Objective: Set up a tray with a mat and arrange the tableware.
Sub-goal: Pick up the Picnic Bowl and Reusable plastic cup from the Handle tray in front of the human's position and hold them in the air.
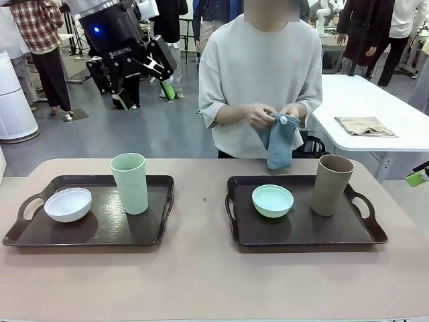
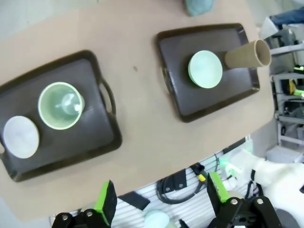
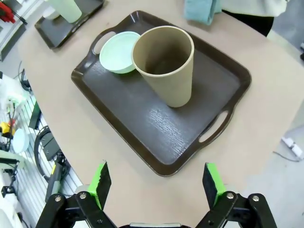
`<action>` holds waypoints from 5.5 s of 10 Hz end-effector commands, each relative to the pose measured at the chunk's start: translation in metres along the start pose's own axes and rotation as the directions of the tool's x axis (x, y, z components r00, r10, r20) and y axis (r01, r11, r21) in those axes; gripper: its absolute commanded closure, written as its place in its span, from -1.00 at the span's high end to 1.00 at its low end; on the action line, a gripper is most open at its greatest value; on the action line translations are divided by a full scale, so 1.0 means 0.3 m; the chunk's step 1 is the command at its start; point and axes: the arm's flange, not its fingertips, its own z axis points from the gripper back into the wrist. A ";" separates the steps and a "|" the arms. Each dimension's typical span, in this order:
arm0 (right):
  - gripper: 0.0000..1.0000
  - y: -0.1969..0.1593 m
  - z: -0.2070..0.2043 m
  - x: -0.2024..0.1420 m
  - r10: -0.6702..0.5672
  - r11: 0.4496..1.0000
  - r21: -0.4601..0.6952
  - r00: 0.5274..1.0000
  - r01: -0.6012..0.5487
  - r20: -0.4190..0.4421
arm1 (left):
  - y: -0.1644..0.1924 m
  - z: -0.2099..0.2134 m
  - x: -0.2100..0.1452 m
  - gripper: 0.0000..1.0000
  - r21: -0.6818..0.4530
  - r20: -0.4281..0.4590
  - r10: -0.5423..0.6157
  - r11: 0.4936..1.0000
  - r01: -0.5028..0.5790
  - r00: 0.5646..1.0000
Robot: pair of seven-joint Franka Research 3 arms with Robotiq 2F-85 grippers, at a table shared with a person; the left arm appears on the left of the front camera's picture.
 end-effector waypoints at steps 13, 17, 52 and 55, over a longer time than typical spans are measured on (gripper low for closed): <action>1.00 -0.300 -0.312 0.194 0.588 0.792 0.065 0.788 -0.607 0.182 | -0.466 -0.460 0.501 1.00 0.244 -0.170 -0.116 0.957 0.156 0.979; 1.00 -0.300 -0.307 0.180 0.515 0.842 0.098 0.844 -0.531 0.150 | -0.436 -0.553 0.458 1.00 0.221 -0.180 -0.130 0.960 0.169 0.975; 1.00 -0.310 -0.685 0.150 0.514 0.737 0.303 0.792 -0.604 0.330 | -0.550 -1.143 0.359 1.00 0.345 0.037 0.438 0.838 -0.423 0.898; 1.00 -0.288 -0.753 0.184 0.496 0.738 0.296 0.785 -0.607 0.372 | -0.573 -1.225 0.368 1.00 0.344 -0.001 0.448 0.840 -0.421 0.894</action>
